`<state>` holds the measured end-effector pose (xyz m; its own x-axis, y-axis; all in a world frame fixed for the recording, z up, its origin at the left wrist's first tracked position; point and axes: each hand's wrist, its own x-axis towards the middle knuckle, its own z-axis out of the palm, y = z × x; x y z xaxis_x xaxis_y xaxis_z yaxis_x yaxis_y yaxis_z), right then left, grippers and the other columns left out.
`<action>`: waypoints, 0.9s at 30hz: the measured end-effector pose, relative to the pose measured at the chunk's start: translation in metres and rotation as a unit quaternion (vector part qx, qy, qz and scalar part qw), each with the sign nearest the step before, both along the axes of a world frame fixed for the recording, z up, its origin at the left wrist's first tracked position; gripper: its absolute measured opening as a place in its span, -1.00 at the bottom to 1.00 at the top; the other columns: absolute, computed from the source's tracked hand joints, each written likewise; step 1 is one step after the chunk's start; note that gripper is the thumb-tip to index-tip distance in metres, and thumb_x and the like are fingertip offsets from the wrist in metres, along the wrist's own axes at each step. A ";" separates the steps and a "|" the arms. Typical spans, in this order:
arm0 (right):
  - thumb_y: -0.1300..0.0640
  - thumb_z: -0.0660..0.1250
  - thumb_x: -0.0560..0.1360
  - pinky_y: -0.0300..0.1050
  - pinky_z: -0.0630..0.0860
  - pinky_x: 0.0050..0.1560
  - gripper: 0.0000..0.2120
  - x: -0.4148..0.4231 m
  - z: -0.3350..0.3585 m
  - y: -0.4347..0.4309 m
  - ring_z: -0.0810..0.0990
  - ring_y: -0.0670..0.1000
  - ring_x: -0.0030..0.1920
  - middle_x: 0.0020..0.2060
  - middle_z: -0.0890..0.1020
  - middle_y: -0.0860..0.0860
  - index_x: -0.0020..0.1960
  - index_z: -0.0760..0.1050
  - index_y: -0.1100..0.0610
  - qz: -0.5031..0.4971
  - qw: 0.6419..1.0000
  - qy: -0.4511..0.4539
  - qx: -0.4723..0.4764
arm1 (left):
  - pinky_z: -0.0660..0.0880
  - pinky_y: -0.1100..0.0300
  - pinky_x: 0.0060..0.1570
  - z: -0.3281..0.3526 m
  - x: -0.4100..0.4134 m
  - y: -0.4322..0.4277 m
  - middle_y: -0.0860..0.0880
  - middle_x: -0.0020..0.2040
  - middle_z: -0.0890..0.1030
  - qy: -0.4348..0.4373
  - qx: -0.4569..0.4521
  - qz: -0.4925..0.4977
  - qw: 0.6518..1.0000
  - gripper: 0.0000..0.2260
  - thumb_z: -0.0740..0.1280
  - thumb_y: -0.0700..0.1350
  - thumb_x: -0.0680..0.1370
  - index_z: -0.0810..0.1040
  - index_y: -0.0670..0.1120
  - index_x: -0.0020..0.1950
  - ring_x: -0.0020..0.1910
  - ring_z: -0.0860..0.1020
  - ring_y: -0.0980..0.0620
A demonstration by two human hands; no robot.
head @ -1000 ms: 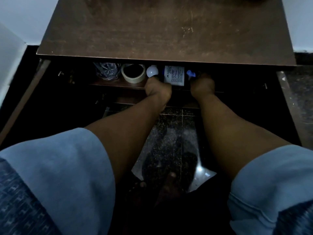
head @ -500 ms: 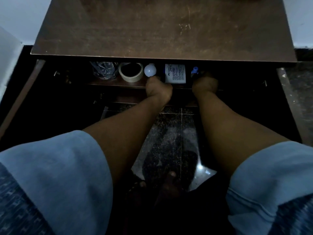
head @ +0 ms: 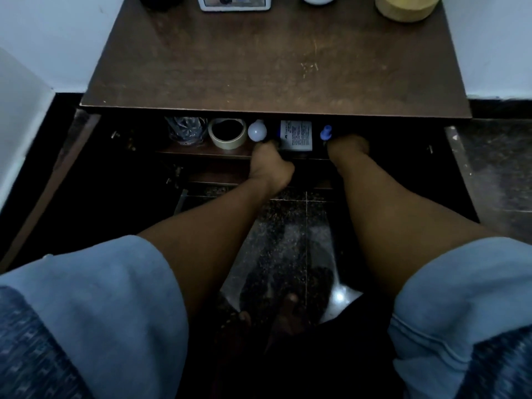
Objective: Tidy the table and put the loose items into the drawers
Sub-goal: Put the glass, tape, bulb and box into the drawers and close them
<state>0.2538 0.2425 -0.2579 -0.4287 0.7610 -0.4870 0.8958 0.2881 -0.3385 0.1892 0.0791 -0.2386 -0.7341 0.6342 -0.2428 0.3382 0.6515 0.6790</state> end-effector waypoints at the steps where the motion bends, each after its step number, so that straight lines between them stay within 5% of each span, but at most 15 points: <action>1: -0.02 -0.10 0.74 -0.03 0.31 0.45 -0.47 0.002 0.008 -0.002 0.37 0.23 0.51 0.53 0.37 0.22 0.56 0.31 0.24 0.004 1.000 0.000 0.003 | 0.48 0.06 0.24 0.005 -0.001 -0.009 -0.29 0.28 0.59 0.029 -0.007 -0.036 0.999 -0.66 0.34 -0.29 0.52 0.57 -0.29 0.29 0.28 0.54 -0.29; 4: -0.02 -0.03 0.74 0.04 0.42 0.38 -0.50 0.013 0.026 -0.009 0.50 0.29 0.38 0.41 0.50 0.27 0.48 0.41 0.28 0.022 0.999 0.029 0.002 | 0.43 -0.07 0.38 0.023 -0.010 -0.043 -0.27 0.40 0.49 0.146 -0.046 -0.205 0.967 -0.57 0.30 -0.26 0.54 0.51 -0.23 0.43 0.38 0.45 -0.29; 8: 0.08 0.35 0.61 0.02 0.49 0.05 -0.57 0.023 0.046 -0.032 0.55 0.28 0.25 0.30 0.55 0.27 0.39 0.44 0.30 0.050 0.993 0.105 -0.023 | 0.41 -0.16 0.35 0.054 -0.026 -0.090 -0.22 0.43 0.44 0.282 -0.103 -0.337 0.892 -0.60 0.26 -0.16 0.57 0.51 -0.22 0.40 0.43 0.37 -0.24; 13: -0.03 0.48 0.53 0.08 0.50 0.24 -0.32 0.004 0.079 -0.075 0.52 0.18 0.26 0.40 0.48 0.12 0.54 0.28 0.10 0.197 0.973 0.107 -0.062 | 0.41 -0.10 0.33 0.101 -0.059 -0.138 -0.24 0.26 0.56 0.420 -0.096 -0.341 0.835 -0.67 0.26 -0.14 0.54 0.61 -0.24 0.24 0.31 0.46 -0.26; 16: -0.14 0.41 0.55 0.01 0.58 -0.09 -0.33 -0.017 0.097 -0.100 0.58 0.10 0.11 0.28 0.49 -0.02 0.57 0.25 -0.05 0.285 0.953 0.065 -0.076 | 0.45 -0.13 0.21 0.130 -0.088 -0.169 -0.22 0.16 0.58 0.488 -0.096 -0.302 0.814 -0.75 0.26 -0.07 0.52 0.62 -0.17 0.06 0.25 0.49 -0.27; 18: -0.17 0.37 0.57 0.00 0.64 -0.13 -0.44 -0.032 0.107 -0.117 0.63 0.04 0.03 0.18 0.53 -0.06 0.51 0.33 -0.11 0.319 0.940 0.055 -0.111 | 0.44 -0.13 0.18 0.142 -0.106 -0.190 -0.22 0.17 0.55 0.503 -0.114 -0.237 0.823 -0.74 0.27 -0.04 0.52 0.56 -0.16 0.11 0.25 0.48 -0.29; 21: -0.16 0.33 0.59 -0.06 0.59 -0.14 -0.55 -0.056 0.121 -0.143 0.62 0.01 -0.01 0.07 0.56 -0.10 0.45 0.42 -0.09 0.343 0.925 0.105 -0.128 | 0.46 -0.17 0.14 0.139 -0.131 -0.230 -0.25 0.21 0.51 0.443 -0.144 -0.098 0.880 -0.67 0.30 0.00 0.53 0.45 -0.17 0.20 0.22 0.50 -0.34; 24: -0.16 0.35 0.58 -0.04 0.58 -0.17 -0.59 -0.074 0.129 -0.164 0.61 0.04 -0.05 -0.01 0.59 -0.09 0.38 0.48 -0.05 0.327 0.918 0.178 -0.133 | 0.46 -0.18 0.29 0.123 -0.146 -0.254 -0.34 0.39 0.45 0.173 -0.165 0.096 0.966 -0.41 0.32 0.13 0.62 0.30 -0.25 0.47 0.35 0.47 -0.40; 27: -0.26 0.33 0.55 -0.08 0.57 -0.18 -0.45 -0.086 0.132 -0.177 0.59 -0.02 -0.03 0.00 0.57 -0.12 0.47 0.39 -0.08 0.308 0.917 0.189 -0.167 | 0.47 -0.08 0.37 0.110 -0.147 -0.251 -0.34 0.46 0.45 -0.017 -0.186 0.162 0.969 -0.17 0.38 0.26 0.55 0.24 -0.28 0.58 0.41 0.49 -0.32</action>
<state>0.1679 0.0656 -0.1263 -0.9137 0.1529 -0.3764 0.3979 0.5240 -0.7531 0.0418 -0.1715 -0.1283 -0.8674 0.2358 -0.4382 0.0566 0.9217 0.3838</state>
